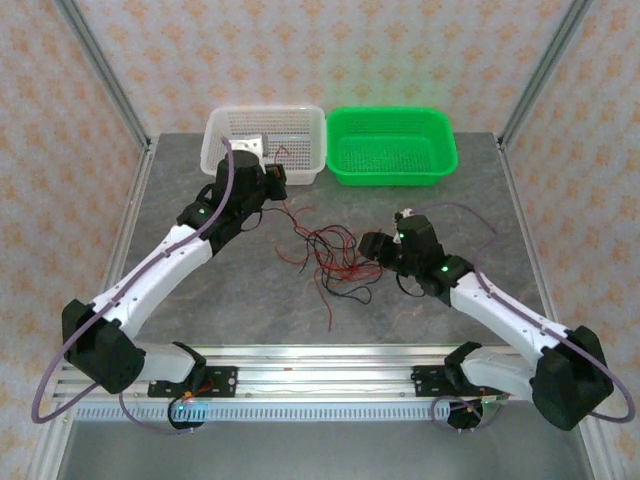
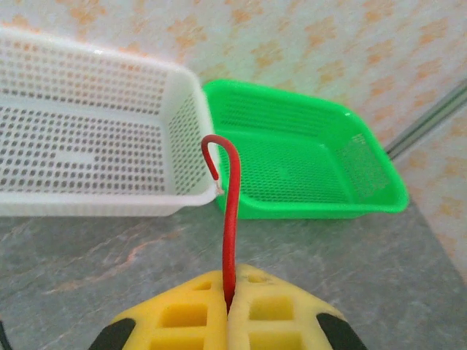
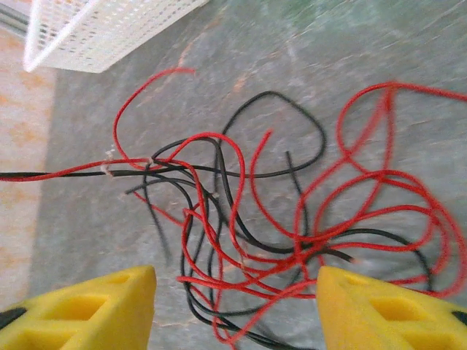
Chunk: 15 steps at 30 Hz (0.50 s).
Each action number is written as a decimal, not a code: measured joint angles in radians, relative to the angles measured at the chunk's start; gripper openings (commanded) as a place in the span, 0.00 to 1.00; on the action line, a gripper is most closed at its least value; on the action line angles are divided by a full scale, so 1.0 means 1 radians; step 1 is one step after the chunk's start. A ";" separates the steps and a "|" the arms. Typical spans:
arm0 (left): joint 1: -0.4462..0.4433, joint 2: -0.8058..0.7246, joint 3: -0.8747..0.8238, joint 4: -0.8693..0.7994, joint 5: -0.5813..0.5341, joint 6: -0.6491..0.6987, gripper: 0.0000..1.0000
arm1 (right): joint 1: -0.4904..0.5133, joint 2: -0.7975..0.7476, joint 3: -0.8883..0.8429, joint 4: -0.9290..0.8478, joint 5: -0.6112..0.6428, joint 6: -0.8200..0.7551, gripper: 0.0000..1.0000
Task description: Untangle the cables
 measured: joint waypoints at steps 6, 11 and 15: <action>-0.034 -0.003 0.092 -0.097 0.001 0.012 0.00 | 0.035 0.137 -0.021 0.267 -0.081 0.114 0.58; -0.037 -0.003 0.151 -0.143 0.001 0.025 0.00 | 0.079 0.301 0.029 0.391 -0.097 0.177 0.54; -0.038 -0.003 0.193 -0.165 0.001 0.026 0.00 | 0.110 0.422 0.106 0.442 -0.098 0.205 0.52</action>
